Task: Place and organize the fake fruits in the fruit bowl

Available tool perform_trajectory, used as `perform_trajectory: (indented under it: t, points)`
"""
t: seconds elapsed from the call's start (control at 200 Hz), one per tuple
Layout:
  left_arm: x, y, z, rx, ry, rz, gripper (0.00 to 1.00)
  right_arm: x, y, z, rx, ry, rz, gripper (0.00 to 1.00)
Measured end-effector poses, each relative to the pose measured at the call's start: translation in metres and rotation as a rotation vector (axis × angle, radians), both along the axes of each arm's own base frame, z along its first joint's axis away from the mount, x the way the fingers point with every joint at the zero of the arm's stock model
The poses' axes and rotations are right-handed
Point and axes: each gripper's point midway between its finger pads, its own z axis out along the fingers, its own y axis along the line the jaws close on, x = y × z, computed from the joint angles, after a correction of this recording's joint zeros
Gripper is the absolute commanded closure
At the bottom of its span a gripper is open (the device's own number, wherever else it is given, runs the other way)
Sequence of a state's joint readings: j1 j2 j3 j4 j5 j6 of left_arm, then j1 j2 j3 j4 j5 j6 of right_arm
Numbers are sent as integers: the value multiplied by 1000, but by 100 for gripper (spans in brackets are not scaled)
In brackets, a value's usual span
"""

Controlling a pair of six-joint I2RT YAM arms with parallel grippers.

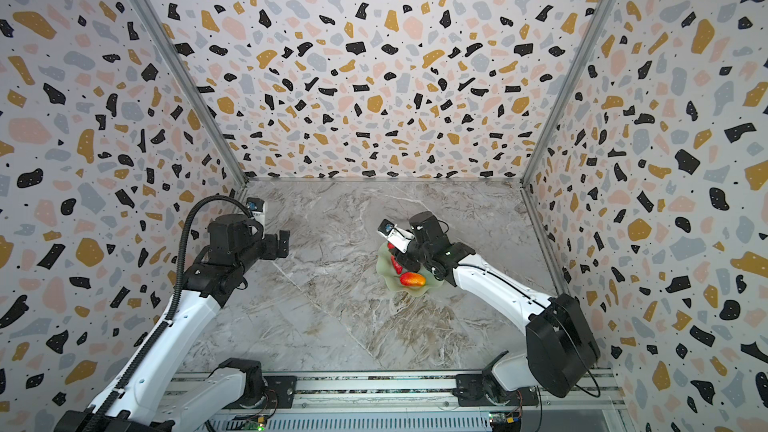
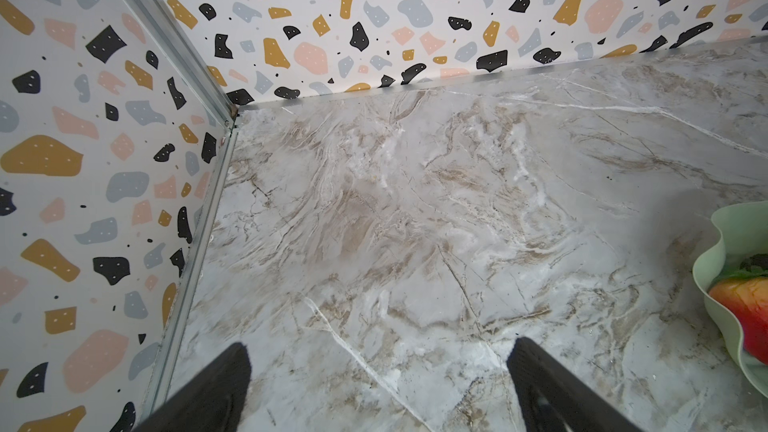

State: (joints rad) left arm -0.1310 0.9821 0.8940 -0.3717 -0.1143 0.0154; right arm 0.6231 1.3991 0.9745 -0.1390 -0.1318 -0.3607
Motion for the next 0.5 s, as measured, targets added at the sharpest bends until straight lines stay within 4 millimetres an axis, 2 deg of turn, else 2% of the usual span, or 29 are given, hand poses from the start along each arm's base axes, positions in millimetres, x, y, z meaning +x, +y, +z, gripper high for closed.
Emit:
perform_trajectory:
  t: [0.165,0.31,0.501]
  points:
    - [0,0,0,-1,0,-1,0,5,-38,-36,-37,93,-164,79]
    - [0,0,0,-1,0,-1,1,-2,-53,-60,-66,139,-215,77]
    - [0,0,0,-1,0,-1,0,-8,-70,-85,-94,175,-254,64]
